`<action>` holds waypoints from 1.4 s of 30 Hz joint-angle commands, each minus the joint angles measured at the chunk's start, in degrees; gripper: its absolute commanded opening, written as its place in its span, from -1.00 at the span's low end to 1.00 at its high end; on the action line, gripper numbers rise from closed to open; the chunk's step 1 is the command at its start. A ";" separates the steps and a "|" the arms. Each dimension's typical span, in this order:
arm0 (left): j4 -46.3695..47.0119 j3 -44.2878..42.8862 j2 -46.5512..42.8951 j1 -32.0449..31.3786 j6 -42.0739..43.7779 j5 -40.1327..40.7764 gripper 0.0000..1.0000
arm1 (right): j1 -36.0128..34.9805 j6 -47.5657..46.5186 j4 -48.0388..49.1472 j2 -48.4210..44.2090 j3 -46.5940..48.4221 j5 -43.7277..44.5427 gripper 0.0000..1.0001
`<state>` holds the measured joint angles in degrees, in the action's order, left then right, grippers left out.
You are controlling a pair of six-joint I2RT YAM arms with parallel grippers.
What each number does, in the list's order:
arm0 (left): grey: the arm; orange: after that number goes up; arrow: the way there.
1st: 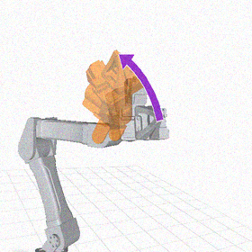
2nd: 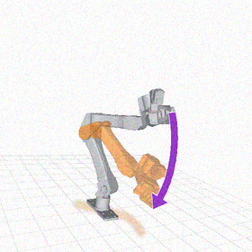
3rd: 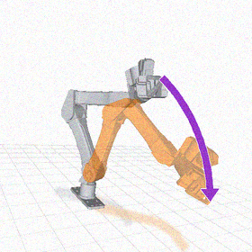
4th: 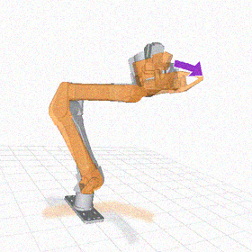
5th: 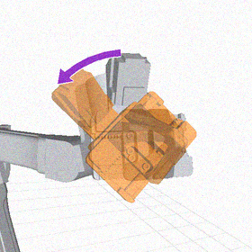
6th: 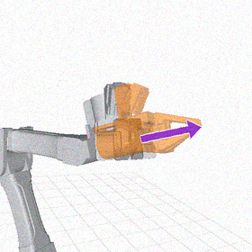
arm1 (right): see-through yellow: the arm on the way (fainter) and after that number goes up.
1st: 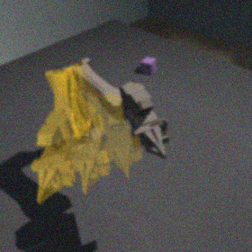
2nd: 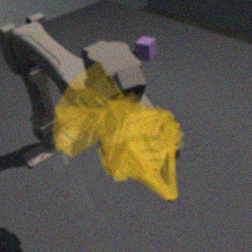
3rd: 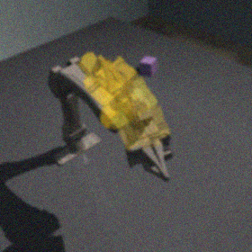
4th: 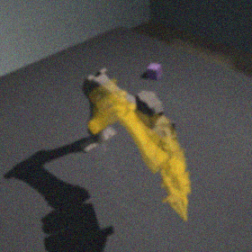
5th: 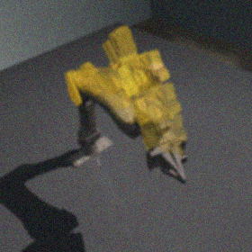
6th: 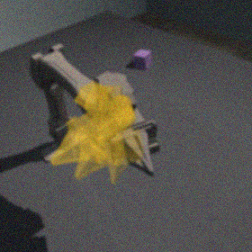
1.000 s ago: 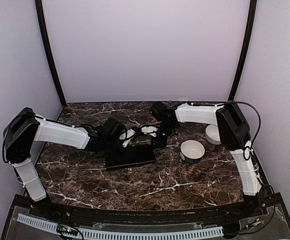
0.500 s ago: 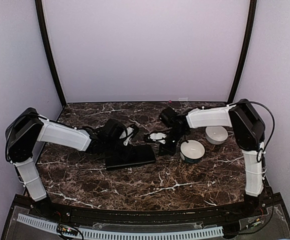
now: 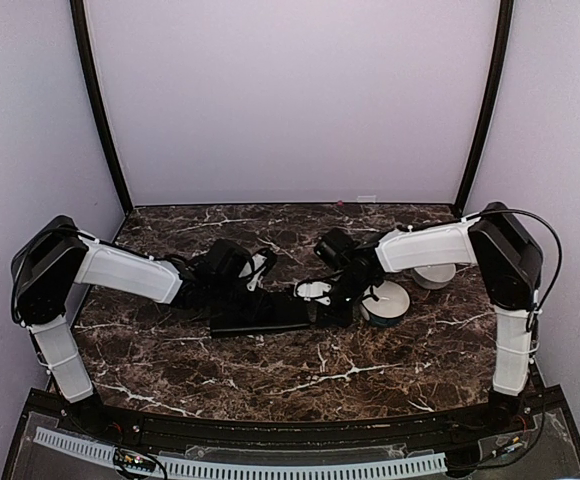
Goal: Sort the hair-cutting tools
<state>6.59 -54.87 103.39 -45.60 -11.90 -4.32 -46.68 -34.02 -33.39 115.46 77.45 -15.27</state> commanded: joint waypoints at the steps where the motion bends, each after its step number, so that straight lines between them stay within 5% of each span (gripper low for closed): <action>1: -11.20 3.95 6.29 0.12 -1.14 -0.77 -0.53 | -1.16 -0.47 -7.08 -0.34 -2.63 -3.07 -1.00; 10: -13.84 1.90 5.58 0.08 0.44 0.49 -0.51 | 0.59 0.30 -7.72 -2.77 -0.04 -3.00 -1.00; 14: -14.36 1.28 2.96 0.08 1.59 0.24 -0.47 | 0.83 -0.22 -8.83 -5.58 -0.88 -2.22 -0.79; 23: -19.82 -1.58 -3.31 0.08 4.66 1.52 -0.45 | 3.64 -0.50 -8.56 -17.42 -5.83 -1.86 -0.67; 31: -31.11 -6.49 -10.22 0.08 8.60 6.30 -0.40 | 11.25 1.65 -5.70 -27.09 -8.50 0.91 -0.66; 40: -37.76 -7.99 -19.98 1.84 15.68 19.63 -0.26 | 27.65 7.69 6.13 -44.67 -17.91 7.88 -0.78; 42: -37.94 -9.65 -21.73 4.68 15.81 18.84 -0.23 | 30.92 9.66 8.30 -47.78 -18.05 8.27 -0.67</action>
<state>-27.53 -61.17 86.13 -44.71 0.97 10.48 -20.10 -28.84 -33.12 73.47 59.88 -10.33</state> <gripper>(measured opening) 0.372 0.115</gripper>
